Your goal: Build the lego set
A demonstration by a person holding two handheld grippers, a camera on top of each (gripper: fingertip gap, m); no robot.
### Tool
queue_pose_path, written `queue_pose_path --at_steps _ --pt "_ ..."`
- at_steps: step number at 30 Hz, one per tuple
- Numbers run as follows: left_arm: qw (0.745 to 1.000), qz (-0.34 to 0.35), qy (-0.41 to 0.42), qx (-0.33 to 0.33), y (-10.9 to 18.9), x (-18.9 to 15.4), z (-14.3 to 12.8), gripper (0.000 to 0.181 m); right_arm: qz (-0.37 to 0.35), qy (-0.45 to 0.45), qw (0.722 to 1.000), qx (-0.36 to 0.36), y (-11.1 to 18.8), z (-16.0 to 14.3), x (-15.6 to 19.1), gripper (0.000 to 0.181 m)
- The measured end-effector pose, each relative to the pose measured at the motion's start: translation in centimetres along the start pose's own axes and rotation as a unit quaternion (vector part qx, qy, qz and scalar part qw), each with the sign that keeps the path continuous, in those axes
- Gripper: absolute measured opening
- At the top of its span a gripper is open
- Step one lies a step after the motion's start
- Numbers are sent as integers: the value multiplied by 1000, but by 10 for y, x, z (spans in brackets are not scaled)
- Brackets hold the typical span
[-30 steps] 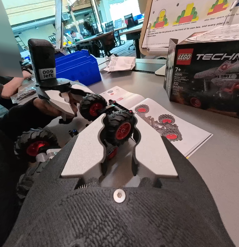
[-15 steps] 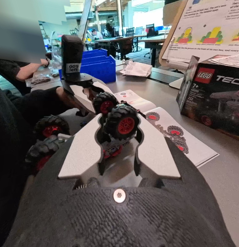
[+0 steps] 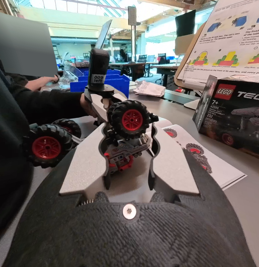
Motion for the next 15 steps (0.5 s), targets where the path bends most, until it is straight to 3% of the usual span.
queue_pose_path --at_steps 8,15 --pt "1000 11 7 -1 -6 2 1 59 5 -51 998 -43 3 0 -10 62" --pt "1000 11 -12 -14 -13 -3 7 59 -13 -53 998 -19 -2 -3 -11 54"
Point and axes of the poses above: each gripper's, where its closed fingertips meet, y back along the fingers, z out of its top, x = y × z across the jaws, the point moved 7 cm from there along y, back along the fingers, and after that the axes turned 1 degree about -x, right-handed, at the moved point
